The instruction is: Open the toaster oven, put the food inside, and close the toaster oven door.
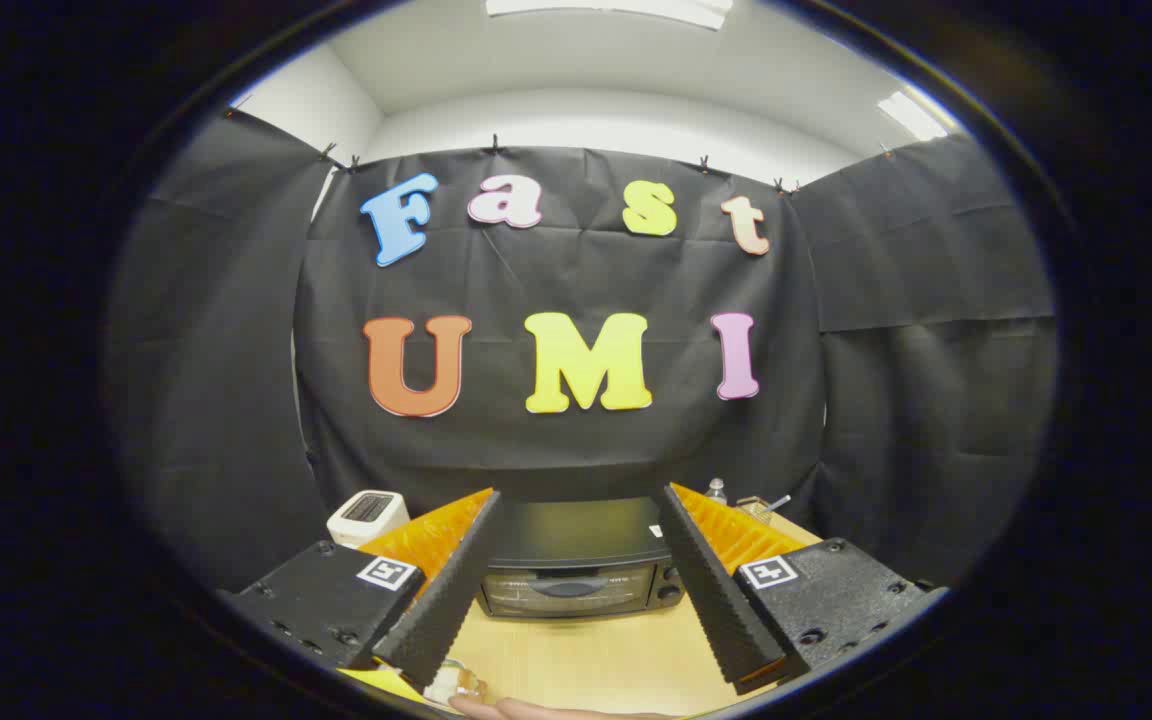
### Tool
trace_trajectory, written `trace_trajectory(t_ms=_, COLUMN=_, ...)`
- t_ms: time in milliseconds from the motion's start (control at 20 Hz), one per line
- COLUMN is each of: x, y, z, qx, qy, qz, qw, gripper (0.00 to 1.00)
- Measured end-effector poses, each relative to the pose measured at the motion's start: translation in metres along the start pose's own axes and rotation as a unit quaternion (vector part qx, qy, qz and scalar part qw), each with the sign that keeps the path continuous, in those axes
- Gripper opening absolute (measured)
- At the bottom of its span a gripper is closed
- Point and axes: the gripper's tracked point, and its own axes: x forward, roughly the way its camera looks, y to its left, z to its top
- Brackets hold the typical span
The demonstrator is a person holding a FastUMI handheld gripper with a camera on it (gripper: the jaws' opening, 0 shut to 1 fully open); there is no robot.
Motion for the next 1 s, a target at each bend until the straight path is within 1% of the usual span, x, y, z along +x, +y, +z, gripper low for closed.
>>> trace_trajectory(t_ms=150, x=0.000, y=-0.003, z=-0.005, qx=0.005, qy=0.006, qz=-0.003, qw=1.000, gripper=1.00)
trace_trajectory(t_ms=250, x=-0.002, y=-0.001, z=-0.013, qx=0.015, qy=0.025, qz=0.005, qw=1.000, gripper=1.00)
trace_trajectory(t_ms=350, x=-0.002, y=0.000, z=-0.014, qx=0.016, qy=0.030, qz=0.012, qw=0.999, gripper=1.00)
trace_trajectory(t_ms=450, x=-0.003, y=0.000, z=-0.013, qx=0.005, qy=0.024, qz=0.014, qw=1.000, gripper=1.00)
trace_trajectory(t_ms=600, x=-0.004, y=-0.003, z=-0.008, qx=-0.001, qy=0.005, qz=0.004, qw=1.000, gripper=1.00)
trace_trajectory(t_ms=750, x=-0.005, y=0.000, z=-0.005, qx=0.003, qy=-0.010, qz=0.006, qw=1.000, gripper=1.00)
trace_trajectory(t_ms=1000, x=0.000, y=0.006, z=-0.007, qx=0.005, qy=-0.015, qz=0.015, qw=1.000, gripper=1.00)
